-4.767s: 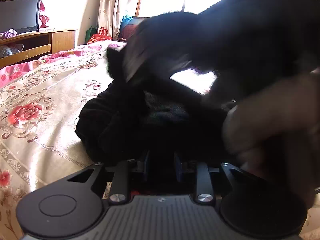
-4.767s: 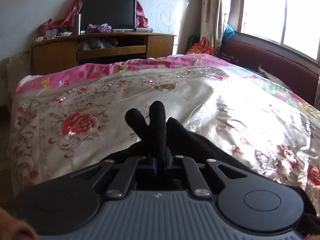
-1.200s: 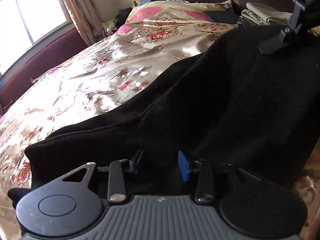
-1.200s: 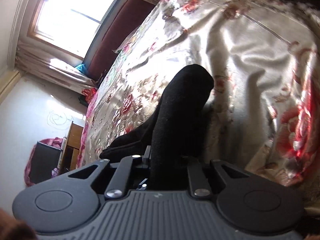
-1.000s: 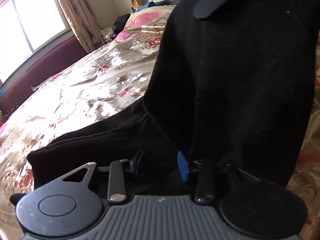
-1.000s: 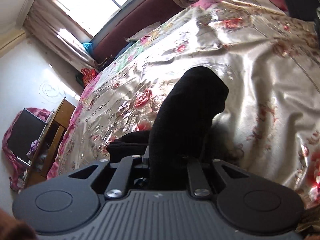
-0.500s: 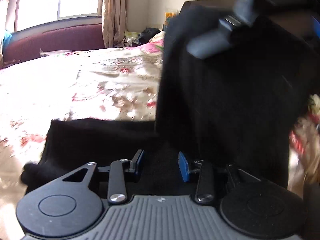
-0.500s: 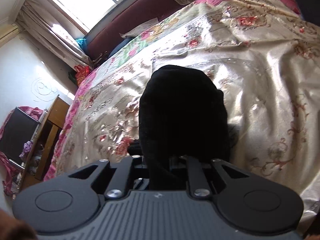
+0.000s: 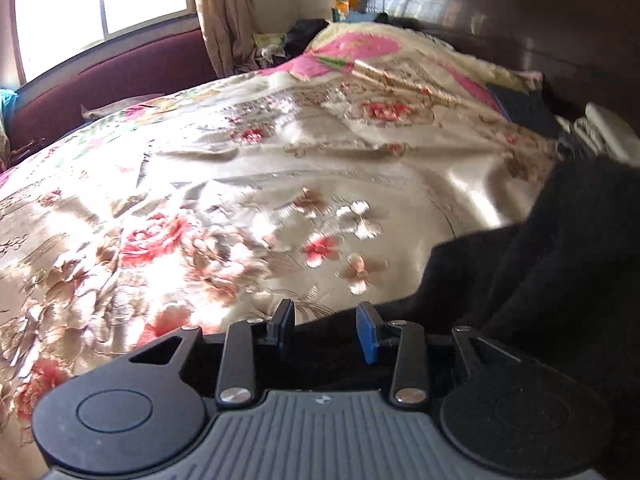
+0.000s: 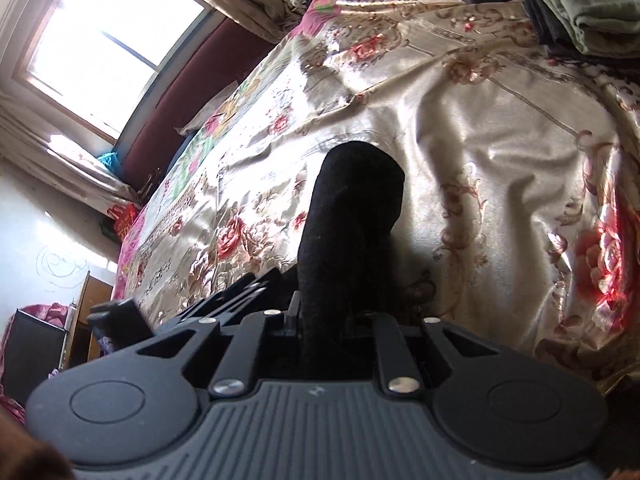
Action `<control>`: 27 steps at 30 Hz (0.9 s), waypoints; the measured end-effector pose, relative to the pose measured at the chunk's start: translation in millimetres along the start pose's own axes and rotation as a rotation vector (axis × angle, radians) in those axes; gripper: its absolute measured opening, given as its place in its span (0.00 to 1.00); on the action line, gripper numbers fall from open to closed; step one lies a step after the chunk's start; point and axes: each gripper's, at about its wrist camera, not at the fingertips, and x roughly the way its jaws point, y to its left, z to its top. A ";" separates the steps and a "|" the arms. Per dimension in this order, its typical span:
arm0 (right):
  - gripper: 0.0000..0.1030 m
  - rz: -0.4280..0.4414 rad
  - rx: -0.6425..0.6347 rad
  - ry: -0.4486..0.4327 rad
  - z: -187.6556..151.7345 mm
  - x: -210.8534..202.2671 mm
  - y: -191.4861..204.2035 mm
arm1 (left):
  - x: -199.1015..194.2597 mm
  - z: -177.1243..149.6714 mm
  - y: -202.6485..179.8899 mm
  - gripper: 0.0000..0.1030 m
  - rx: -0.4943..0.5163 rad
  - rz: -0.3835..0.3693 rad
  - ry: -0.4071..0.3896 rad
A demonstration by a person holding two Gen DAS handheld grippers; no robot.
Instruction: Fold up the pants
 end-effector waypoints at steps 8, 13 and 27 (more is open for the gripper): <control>0.15 0.050 0.120 0.000 1.3 -0.9 -41.2 | -44.8 -35.0 -14.2 0.49 -0.002 -0.160 -0.033; 0.15 0.084 0.178 0.014 -2.7 -3.8 -50.6 | 18.8 -23.3 -57.1 0.52 0.081 -0.112 0.099; 0.15 0.086 0.016 0.023 3.1 19.1 20.4 | -71.6 -80.3 27.2 0.51 -0.132 0.008 -0.032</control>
